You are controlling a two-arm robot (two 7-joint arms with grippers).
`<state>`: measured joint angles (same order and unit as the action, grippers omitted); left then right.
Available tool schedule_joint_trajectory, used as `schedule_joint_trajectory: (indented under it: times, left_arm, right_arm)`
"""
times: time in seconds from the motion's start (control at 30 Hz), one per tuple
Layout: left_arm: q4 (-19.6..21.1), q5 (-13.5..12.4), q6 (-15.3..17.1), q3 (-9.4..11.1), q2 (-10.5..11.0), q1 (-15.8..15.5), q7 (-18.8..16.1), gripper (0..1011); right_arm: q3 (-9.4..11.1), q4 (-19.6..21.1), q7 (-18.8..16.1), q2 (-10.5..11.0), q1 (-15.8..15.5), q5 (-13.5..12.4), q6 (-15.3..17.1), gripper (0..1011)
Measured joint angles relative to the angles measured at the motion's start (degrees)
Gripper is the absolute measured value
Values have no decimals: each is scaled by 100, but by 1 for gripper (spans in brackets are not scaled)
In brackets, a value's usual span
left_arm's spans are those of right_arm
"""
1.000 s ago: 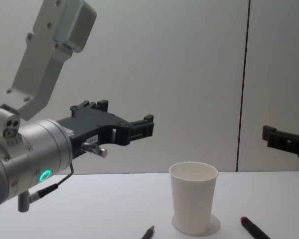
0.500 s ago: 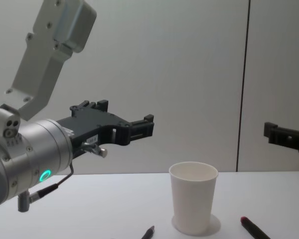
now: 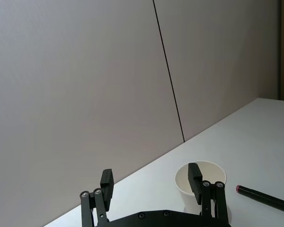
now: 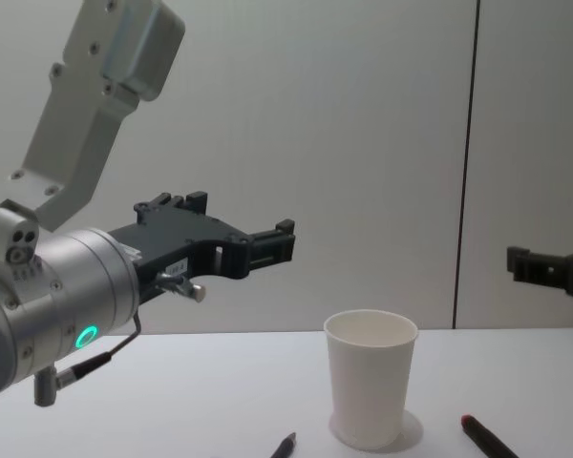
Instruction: Place the pen into the pen holder.
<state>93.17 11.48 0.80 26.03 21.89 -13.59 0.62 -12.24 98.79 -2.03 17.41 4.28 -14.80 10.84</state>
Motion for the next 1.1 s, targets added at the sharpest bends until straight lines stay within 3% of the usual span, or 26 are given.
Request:
schedule_joint_trajectory:
  times: [0.7,1.1]
  left_arm:
    - [0,0,0,0,0,0,0,1000]
    - [0,0,0,0,0,0,0,1000]
  right_arm:
    - [-176,-1047,-64,-479,861,487,1494,1002]
    - [-241,-1541,-1,-675,1081,527,1932,1002]
